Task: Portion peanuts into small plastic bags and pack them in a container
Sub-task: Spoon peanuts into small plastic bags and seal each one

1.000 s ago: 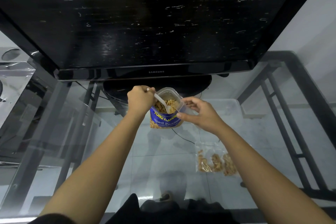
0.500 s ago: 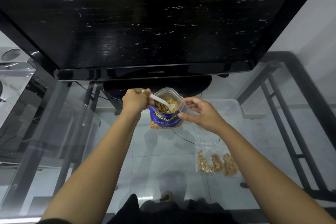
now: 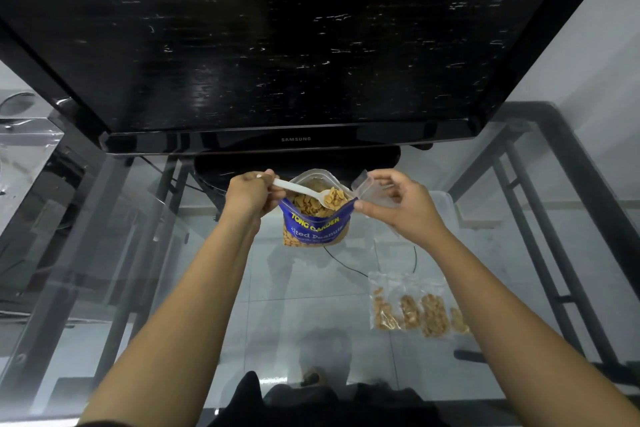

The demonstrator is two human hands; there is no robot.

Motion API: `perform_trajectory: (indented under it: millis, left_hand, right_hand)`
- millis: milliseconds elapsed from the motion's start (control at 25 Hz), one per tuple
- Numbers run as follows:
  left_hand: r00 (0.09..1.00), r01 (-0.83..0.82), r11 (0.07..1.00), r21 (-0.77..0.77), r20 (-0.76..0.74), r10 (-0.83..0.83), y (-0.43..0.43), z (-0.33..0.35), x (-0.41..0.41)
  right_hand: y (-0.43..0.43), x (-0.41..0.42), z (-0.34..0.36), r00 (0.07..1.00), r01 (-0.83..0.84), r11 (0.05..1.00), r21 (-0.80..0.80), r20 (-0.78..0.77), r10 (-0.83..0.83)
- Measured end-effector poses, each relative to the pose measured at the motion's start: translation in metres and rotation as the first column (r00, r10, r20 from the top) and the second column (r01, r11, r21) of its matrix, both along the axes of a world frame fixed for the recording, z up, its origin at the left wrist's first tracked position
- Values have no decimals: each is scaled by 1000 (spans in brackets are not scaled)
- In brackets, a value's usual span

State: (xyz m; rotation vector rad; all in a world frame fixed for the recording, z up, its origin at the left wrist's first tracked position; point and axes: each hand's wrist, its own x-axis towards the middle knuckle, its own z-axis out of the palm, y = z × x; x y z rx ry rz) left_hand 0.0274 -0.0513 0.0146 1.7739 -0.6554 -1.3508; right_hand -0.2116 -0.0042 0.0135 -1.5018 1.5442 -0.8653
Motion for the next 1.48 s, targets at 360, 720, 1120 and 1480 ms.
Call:
perform_trajectory:
  millis: [360,720,1120,1480]
  left_hand:
    - [992,-107,994,-7,-70,106,-3,5,31]
    - [999,-38,988,-151,18,41,-9,44,36]
    - [700,547,728,-413,703,-127,13,106,-3]
    - [452,743,606,-284,881,-141,-2,71,14]
  right_hand:
    - [-7,19,1,965,-67,994,-83,-257,44]
    - [-14,51,0,973,-110,991,-77,-214,91]
    - [-13,78,2,995,61,991,-116,91,-51]
    - [-6,62,-2,978,134,990,-52,169,-123]
